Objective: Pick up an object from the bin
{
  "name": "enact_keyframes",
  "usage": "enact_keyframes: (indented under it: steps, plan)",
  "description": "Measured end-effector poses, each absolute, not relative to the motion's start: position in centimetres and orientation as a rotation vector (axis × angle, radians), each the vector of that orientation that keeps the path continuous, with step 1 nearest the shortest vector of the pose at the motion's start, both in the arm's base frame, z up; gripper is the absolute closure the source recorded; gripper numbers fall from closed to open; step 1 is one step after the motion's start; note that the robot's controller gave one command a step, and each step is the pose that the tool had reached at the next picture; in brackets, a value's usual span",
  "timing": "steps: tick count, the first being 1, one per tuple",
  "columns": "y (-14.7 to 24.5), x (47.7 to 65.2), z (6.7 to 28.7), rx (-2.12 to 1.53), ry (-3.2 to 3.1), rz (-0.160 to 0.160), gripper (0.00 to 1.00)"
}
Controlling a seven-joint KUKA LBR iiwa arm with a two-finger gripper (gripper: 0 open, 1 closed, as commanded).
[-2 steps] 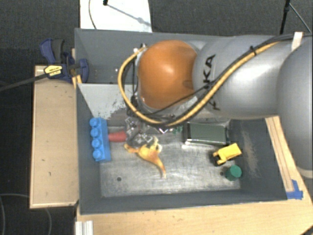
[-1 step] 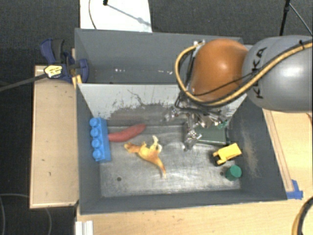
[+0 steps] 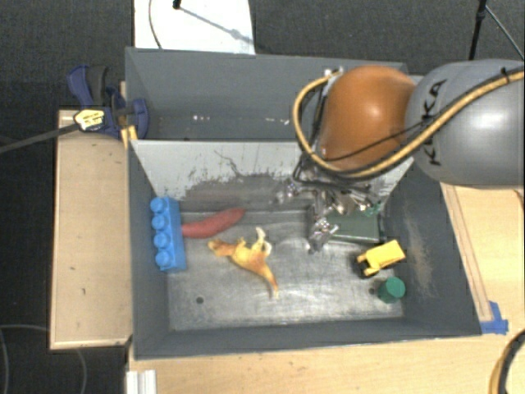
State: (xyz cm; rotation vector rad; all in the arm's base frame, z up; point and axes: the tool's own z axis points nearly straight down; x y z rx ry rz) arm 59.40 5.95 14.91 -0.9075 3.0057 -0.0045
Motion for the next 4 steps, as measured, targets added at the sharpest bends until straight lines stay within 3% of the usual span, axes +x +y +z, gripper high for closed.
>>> enact_keyframes:
  steps: [1,2,3,4]
  plan:
    - [6.2,58.3,14.2,-0.897,3.003,0.000,0.00]
    - [10.7,57.3,11.5,-0.859,3.019,-0.001,0.00]
    - [13.4,58.5,8.3,-0.831,3.028,0.002,1.00]
    - [13.4,58.5,8.3,-0.831,3.028,0.002,1.00]
